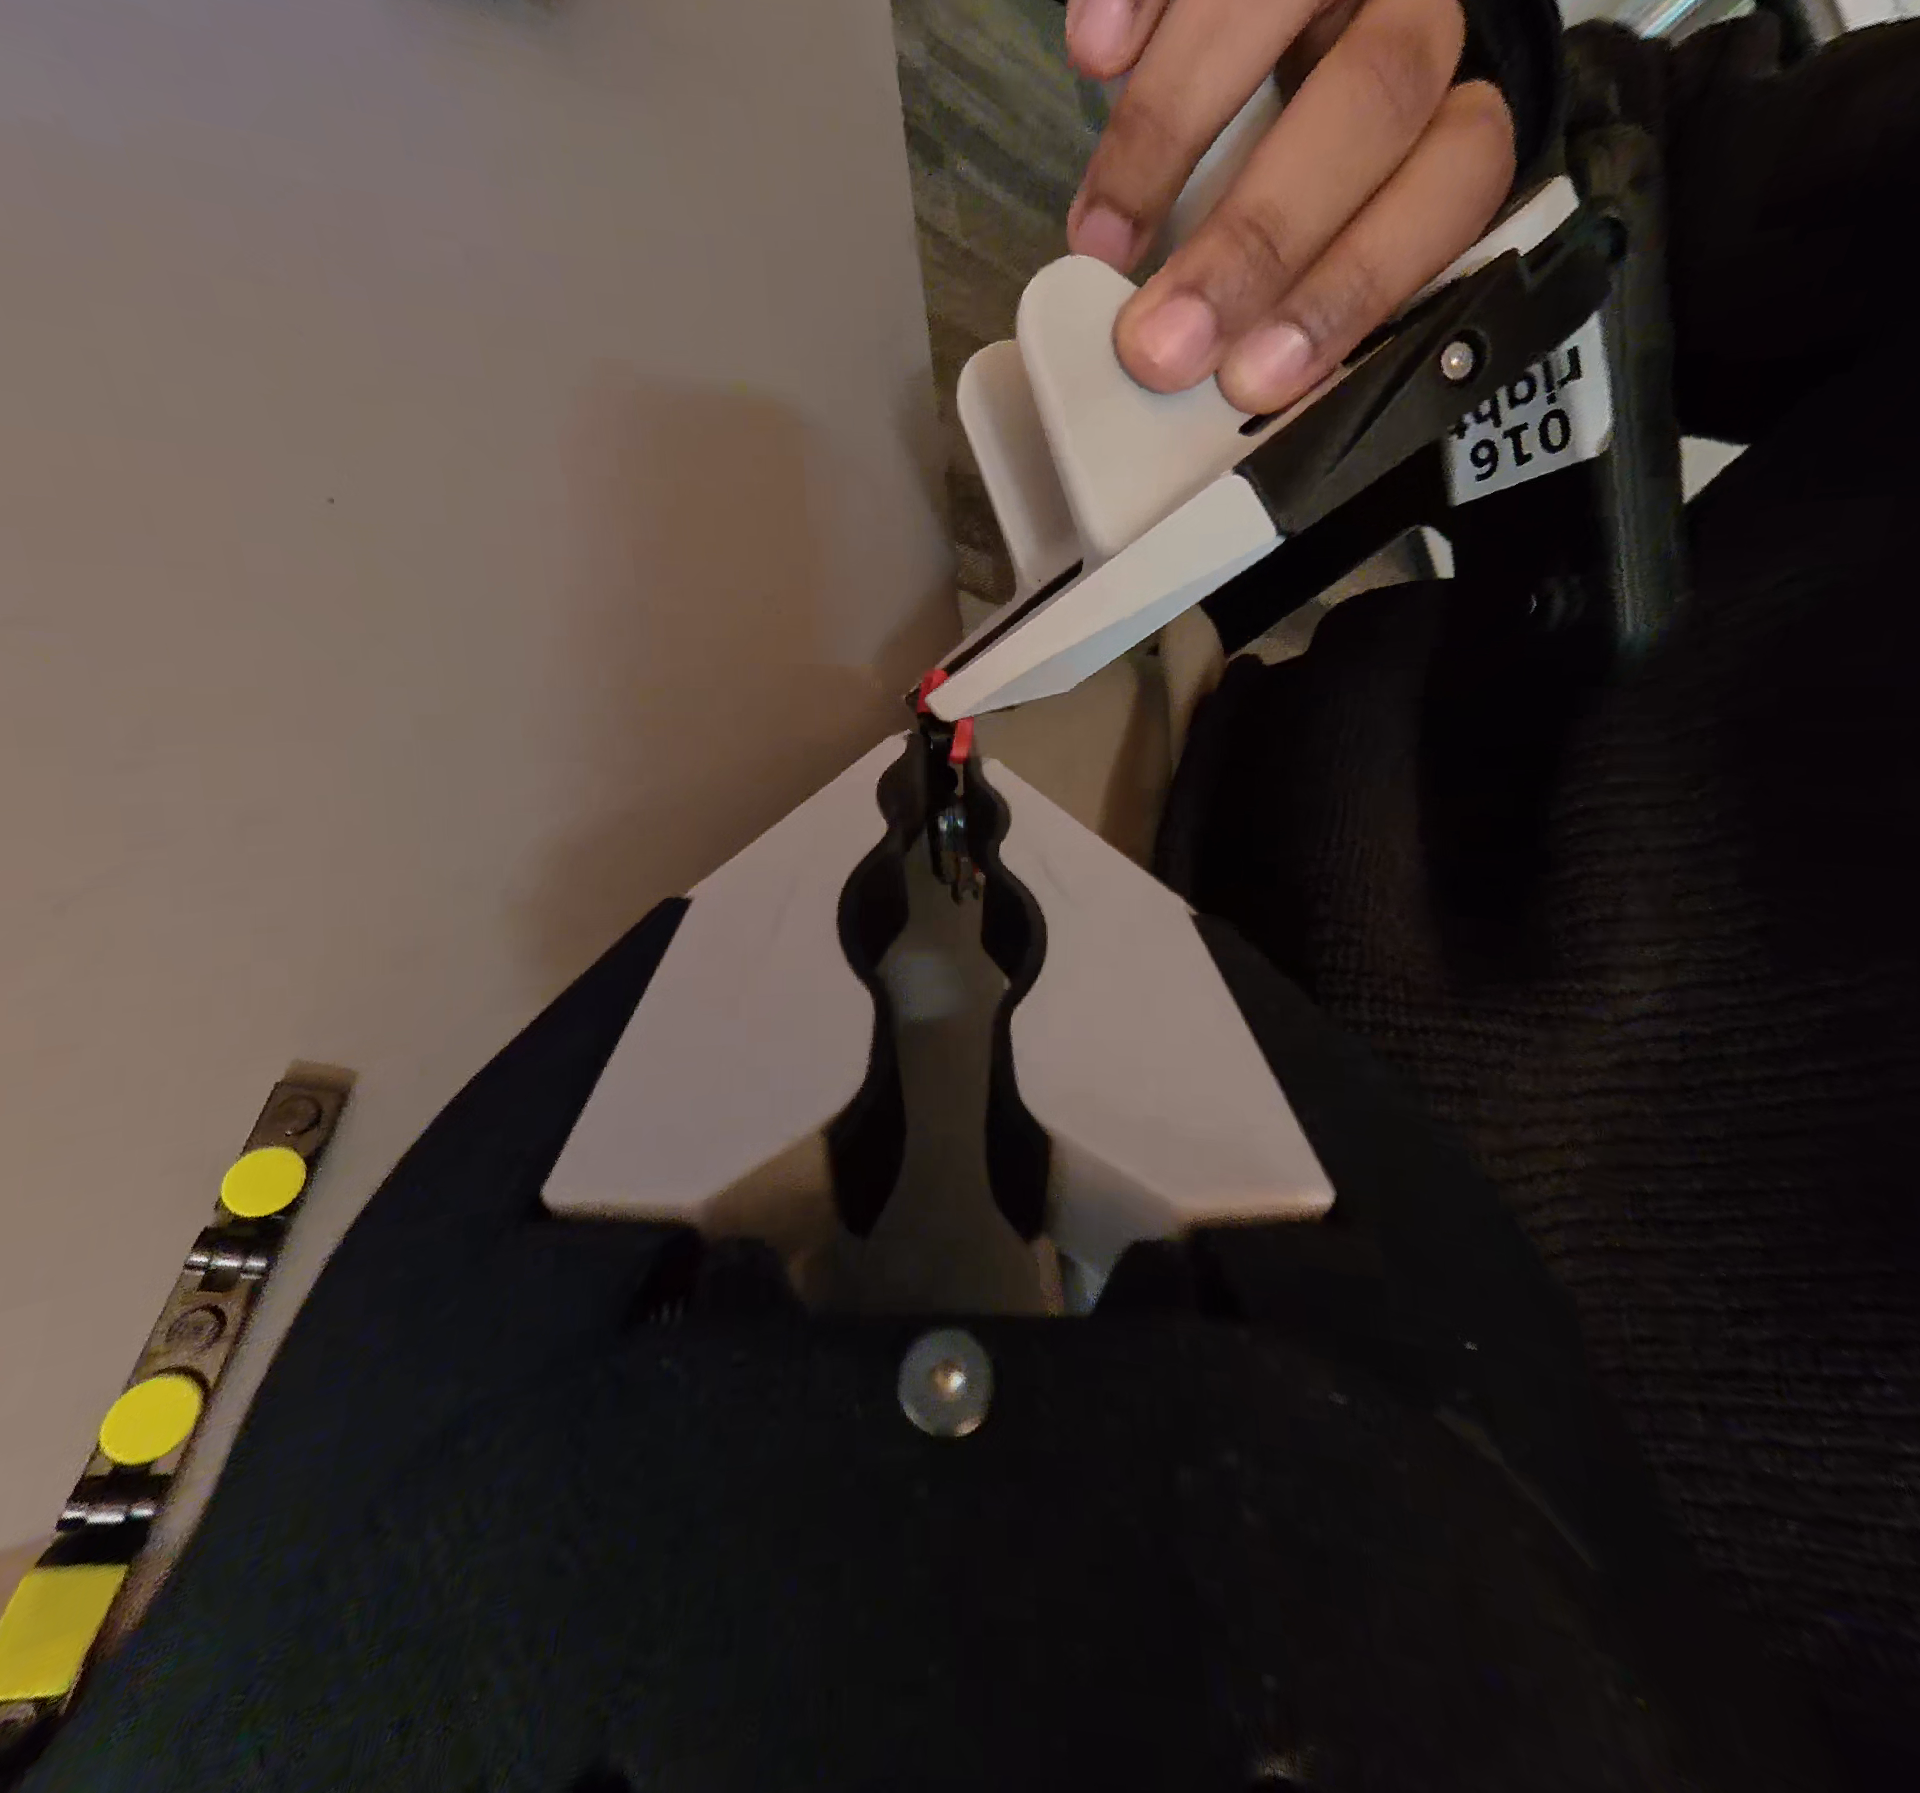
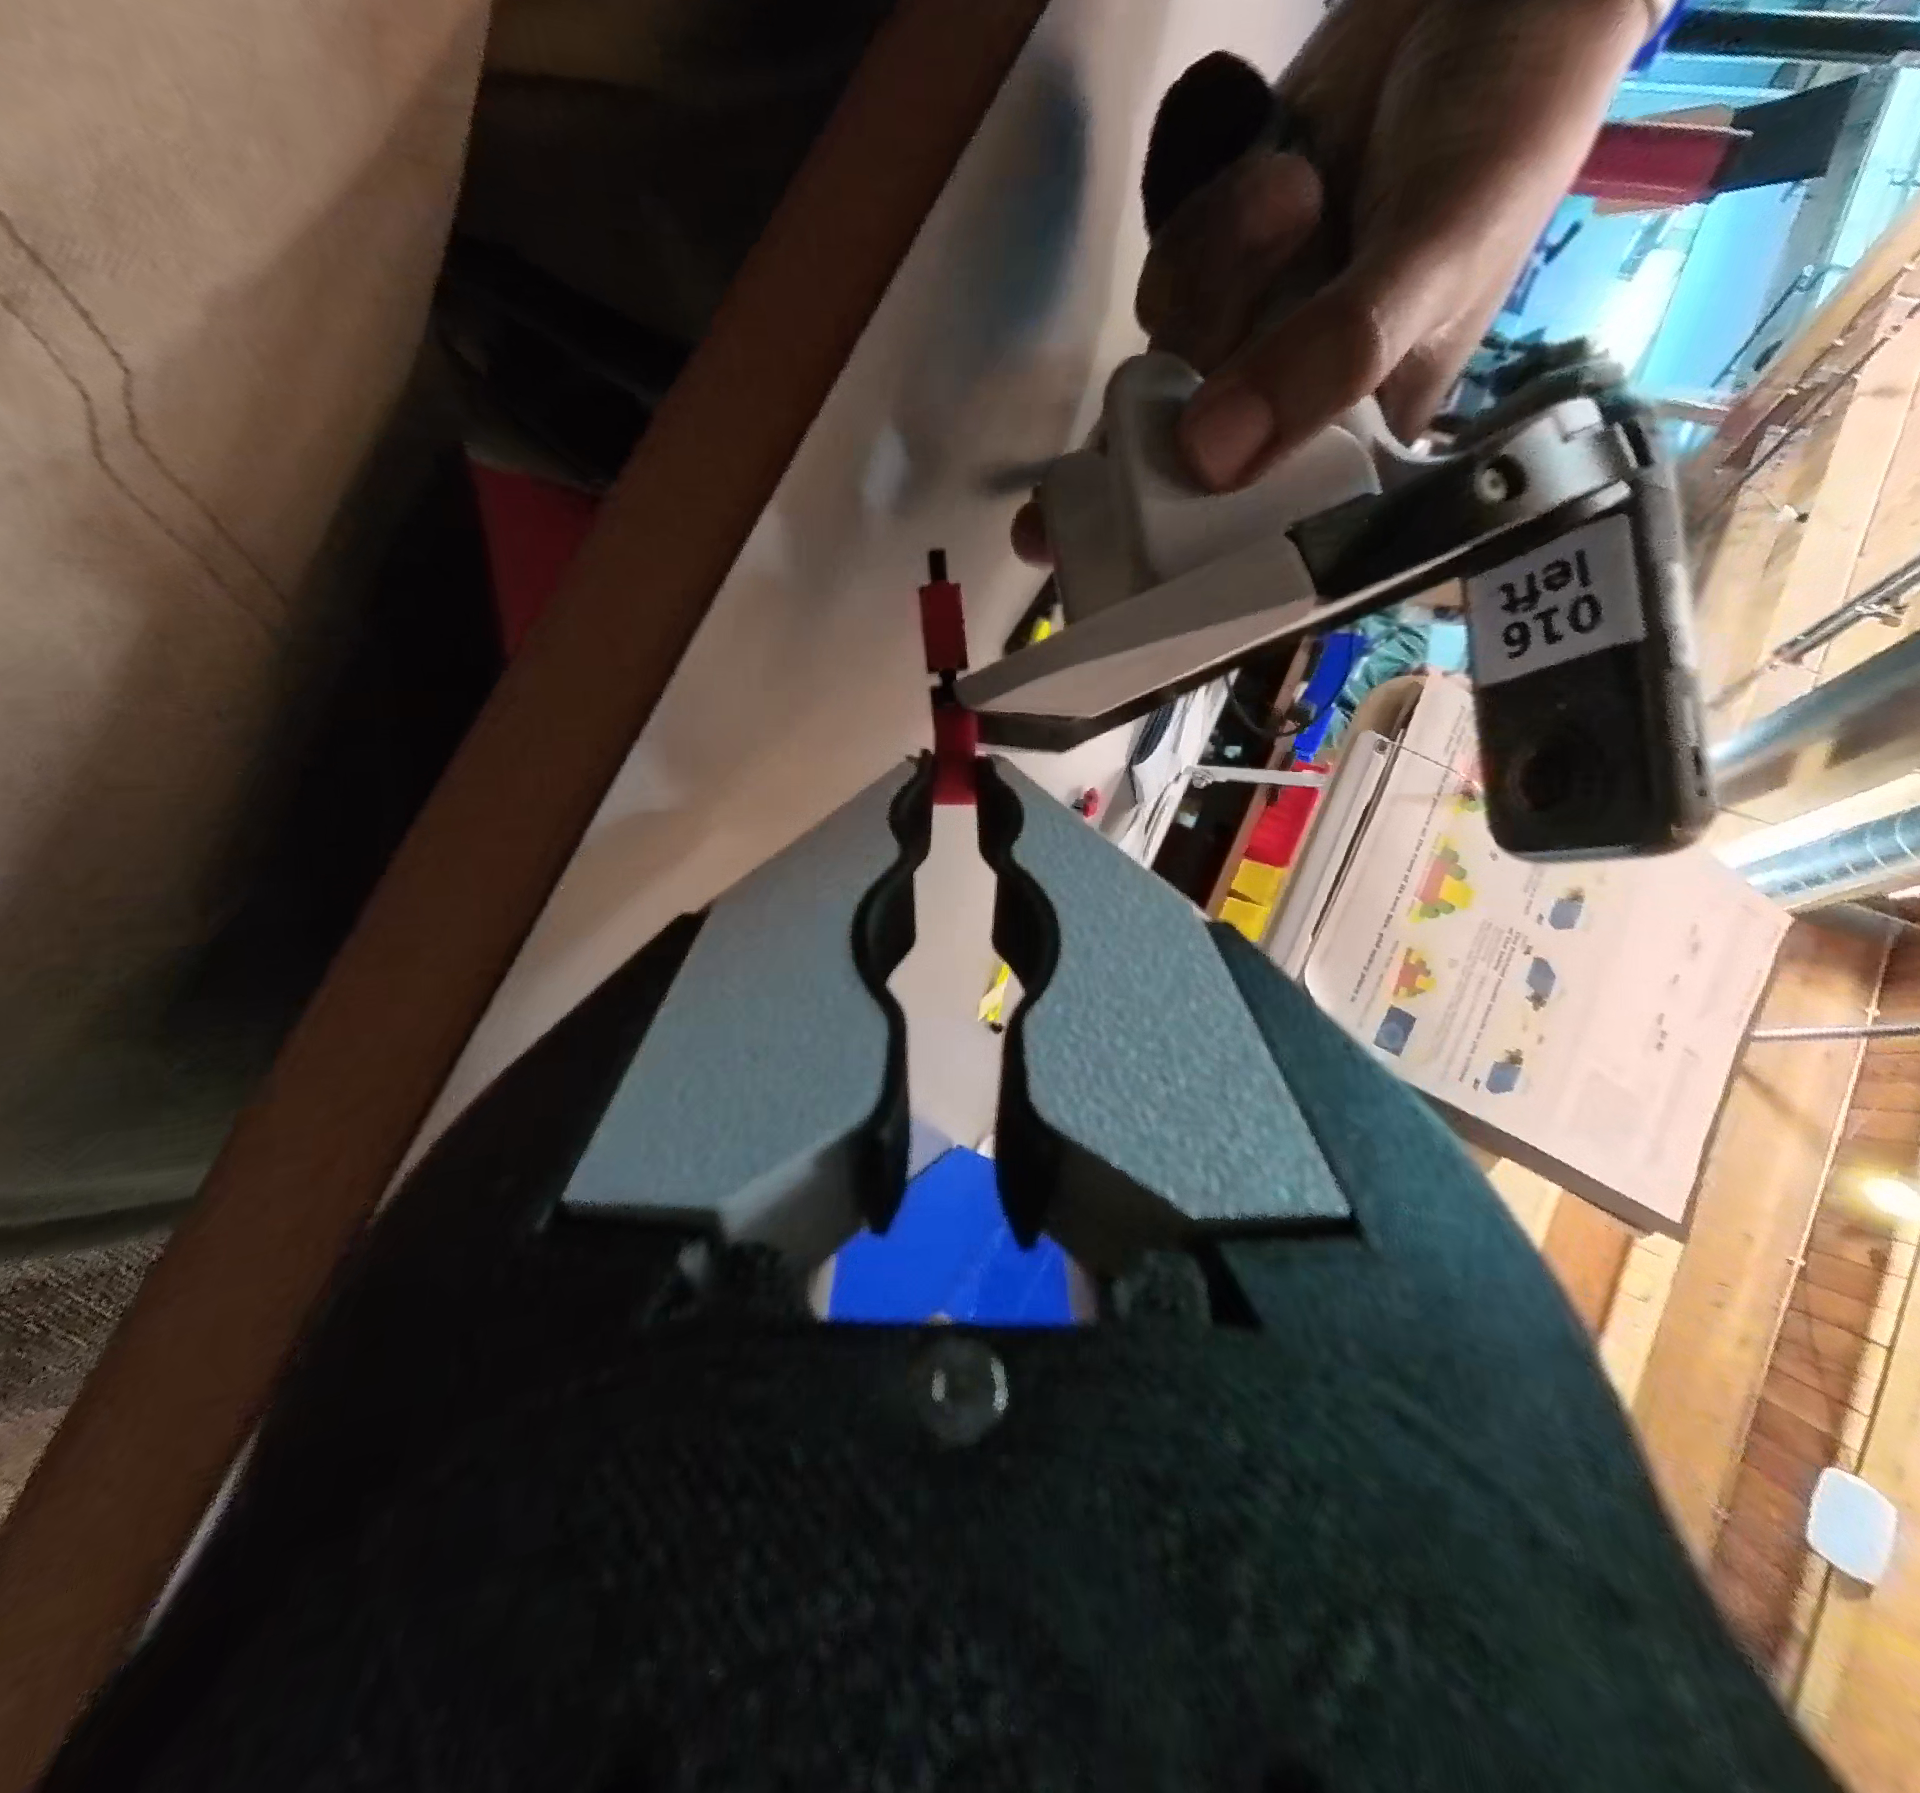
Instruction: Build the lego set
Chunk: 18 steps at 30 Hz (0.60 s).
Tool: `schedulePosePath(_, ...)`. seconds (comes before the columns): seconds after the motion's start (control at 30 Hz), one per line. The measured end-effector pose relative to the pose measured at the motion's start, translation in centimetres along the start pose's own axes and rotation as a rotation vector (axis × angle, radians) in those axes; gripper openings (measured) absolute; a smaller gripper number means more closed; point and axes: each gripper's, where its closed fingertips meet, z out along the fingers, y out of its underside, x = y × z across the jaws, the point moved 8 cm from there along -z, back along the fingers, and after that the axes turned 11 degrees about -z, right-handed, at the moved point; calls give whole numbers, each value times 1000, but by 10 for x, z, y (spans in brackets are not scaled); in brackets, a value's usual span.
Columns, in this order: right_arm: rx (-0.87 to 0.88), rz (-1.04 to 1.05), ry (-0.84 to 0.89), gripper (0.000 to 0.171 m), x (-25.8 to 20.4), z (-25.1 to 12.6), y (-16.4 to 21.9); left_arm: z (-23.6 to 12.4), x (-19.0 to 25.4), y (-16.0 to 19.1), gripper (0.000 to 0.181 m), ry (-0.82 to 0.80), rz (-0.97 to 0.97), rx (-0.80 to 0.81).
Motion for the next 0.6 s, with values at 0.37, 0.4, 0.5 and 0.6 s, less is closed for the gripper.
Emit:
schedulePosePath(0.37,36,106,113,6,17,-17,5,-13,14,-8,3,124,23,83)
schedulePosePath(0.4,39,106,124,6,18,-18,5,-14,16,-8,3,133,37,89)
schedulePosePath(0.5,66,126,152,6,23,-24,5,-17,20,-8,3,183,67,107)
schedulePosePath(0.6,76,133,171,6,27,-27,4,-19,21,-8,3,258,55,123)
